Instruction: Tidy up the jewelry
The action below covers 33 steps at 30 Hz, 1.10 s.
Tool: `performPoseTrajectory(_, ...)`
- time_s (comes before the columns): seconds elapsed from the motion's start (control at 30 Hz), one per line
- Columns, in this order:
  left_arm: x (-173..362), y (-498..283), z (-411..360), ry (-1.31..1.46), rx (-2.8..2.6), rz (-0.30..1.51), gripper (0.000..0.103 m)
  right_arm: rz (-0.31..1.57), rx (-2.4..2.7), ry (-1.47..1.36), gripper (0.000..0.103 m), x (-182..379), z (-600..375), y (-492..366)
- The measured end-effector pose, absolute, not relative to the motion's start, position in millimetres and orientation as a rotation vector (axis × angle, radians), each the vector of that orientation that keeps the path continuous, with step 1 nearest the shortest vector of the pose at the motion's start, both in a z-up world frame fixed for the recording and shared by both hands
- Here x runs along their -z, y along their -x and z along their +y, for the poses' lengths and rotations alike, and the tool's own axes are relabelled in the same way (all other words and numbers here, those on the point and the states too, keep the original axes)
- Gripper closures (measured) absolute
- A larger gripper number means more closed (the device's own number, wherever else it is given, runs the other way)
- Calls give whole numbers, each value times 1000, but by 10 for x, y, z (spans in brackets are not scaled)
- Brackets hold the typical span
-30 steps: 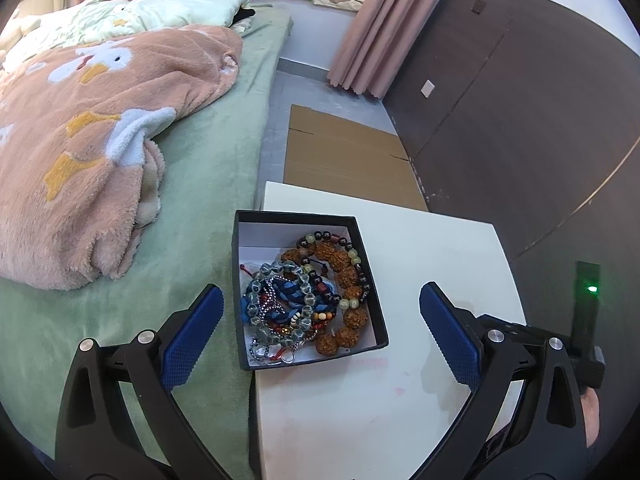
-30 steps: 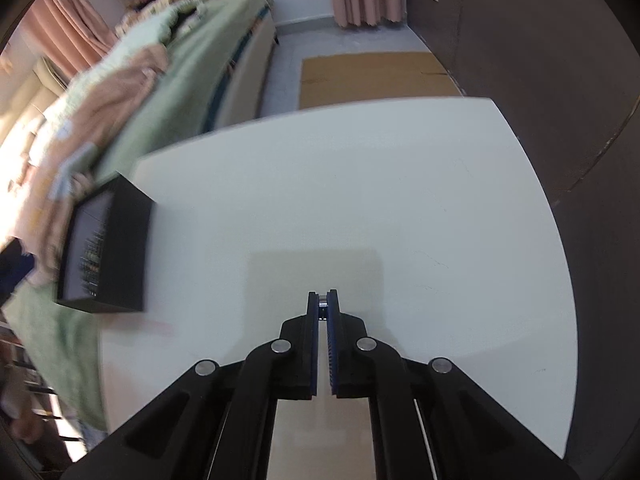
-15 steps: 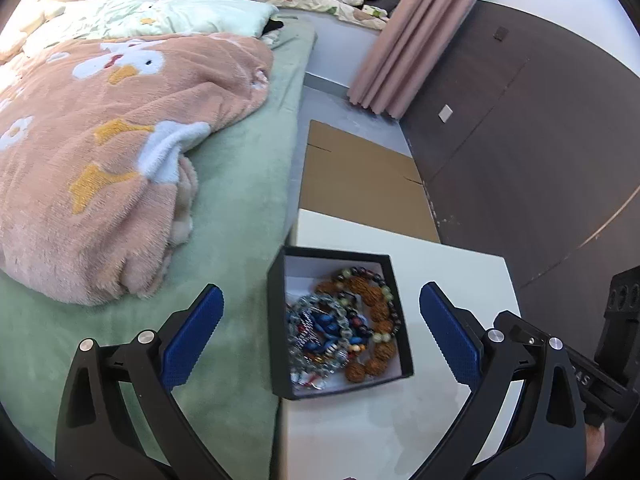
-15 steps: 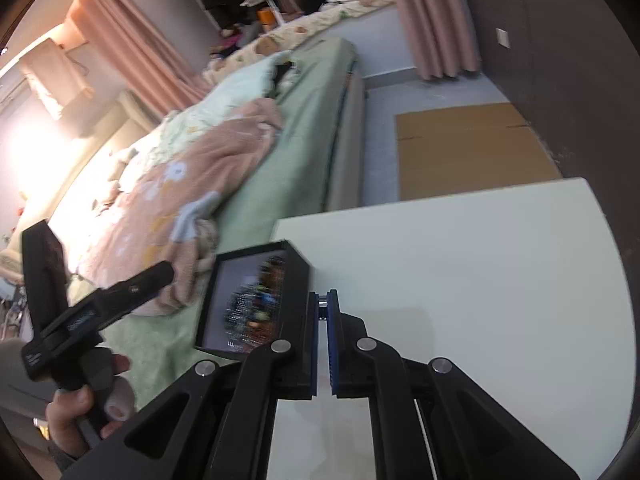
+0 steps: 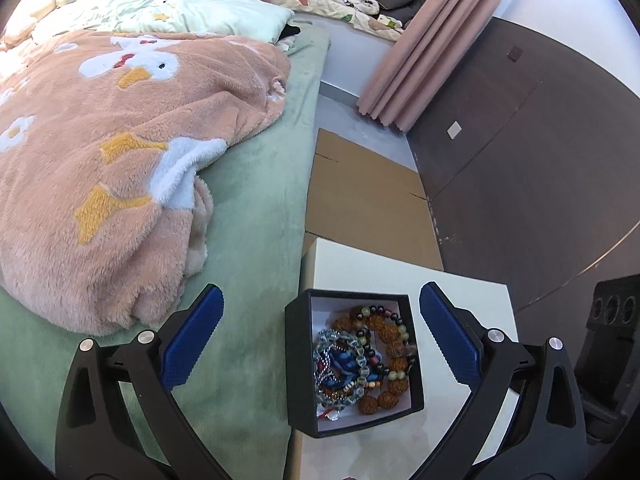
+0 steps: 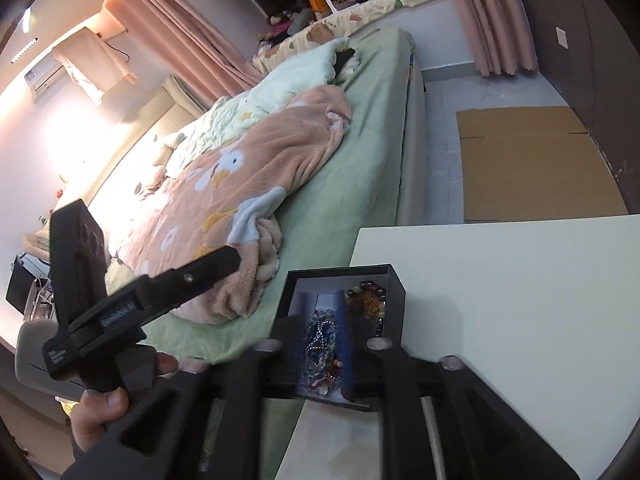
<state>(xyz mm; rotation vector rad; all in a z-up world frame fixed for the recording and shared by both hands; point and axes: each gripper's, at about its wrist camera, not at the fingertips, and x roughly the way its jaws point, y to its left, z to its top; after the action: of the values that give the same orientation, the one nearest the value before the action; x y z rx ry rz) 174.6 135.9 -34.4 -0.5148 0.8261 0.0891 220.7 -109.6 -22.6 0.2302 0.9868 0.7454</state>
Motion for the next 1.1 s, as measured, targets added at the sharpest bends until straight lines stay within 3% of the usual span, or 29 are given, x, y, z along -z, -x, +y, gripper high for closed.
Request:
performPoseTrajectory(0.03,342,-1756,1370,521,-91,824,5,972,-722,-229,40,224,-1117,-2208)
performPoseTrajectory(0.57,261,-1589,1069,462,-67,822,5,964,-544,-242,40,160,-1751,-2029)
performPoseTrajectory(0.67,222,-1517,947,452,-60,811,5,941,-509,-258,32,86,-1905,-1949)
performPoseTrajectory(0.83,124,-1385,654,387,-33,790,5,882,-469,-211,9,-66,-2057,-1738)
performPoseTrajectory(1.1,81,-1055,428,351,-49,761,5,844,-428,-151,8,-200,-2323,-1439)
